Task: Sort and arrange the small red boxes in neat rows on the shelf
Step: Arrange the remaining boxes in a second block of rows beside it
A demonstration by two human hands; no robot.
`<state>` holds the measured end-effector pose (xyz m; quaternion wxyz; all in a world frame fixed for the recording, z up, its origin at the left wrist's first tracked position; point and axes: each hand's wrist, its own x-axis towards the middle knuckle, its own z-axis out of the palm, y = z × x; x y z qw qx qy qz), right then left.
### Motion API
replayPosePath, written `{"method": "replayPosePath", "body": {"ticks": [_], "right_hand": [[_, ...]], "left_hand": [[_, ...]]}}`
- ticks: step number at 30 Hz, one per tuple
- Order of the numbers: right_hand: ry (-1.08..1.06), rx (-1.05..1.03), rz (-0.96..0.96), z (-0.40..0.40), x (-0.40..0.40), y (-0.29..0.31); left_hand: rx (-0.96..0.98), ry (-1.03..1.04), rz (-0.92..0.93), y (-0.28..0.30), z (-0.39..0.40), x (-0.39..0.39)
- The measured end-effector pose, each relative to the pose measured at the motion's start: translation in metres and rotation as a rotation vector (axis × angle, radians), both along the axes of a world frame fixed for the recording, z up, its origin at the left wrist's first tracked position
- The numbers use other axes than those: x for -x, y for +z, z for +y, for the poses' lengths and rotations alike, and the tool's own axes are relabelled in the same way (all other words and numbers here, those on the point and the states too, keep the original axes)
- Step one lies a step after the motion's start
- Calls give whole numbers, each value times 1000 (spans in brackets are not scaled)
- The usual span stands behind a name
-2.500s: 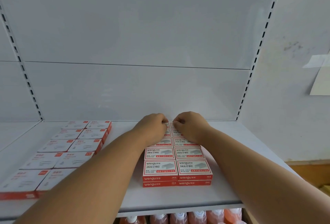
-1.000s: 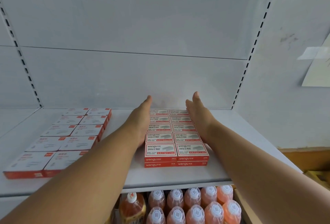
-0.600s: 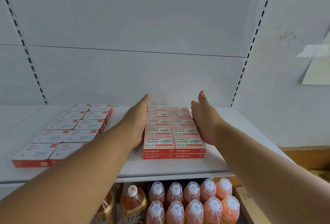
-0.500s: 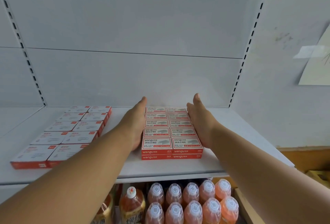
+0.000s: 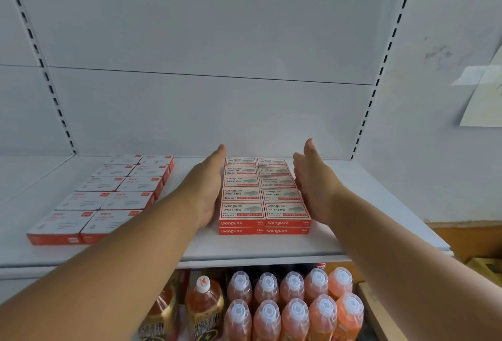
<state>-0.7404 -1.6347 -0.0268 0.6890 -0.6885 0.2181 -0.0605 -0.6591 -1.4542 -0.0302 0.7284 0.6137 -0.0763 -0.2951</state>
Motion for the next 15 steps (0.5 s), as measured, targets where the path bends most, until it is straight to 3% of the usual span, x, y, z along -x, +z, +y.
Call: {"method": "replayPosePath", "body": {"ticks": [3,6,13,15], "right_hand": [[-8,-10,-122,1,15,-1],[9,-138,-30,10,20,-1],[-62,130,-93,21,25,-2],[-49,94,-12,20,23,-3]], "left_hand": [[-12,10,-46,0,5,13],[16,-50,-6,-5,4,12],[0,-38,-2,-6,1,18],[14,-38,-13,-6,2,18]]}}
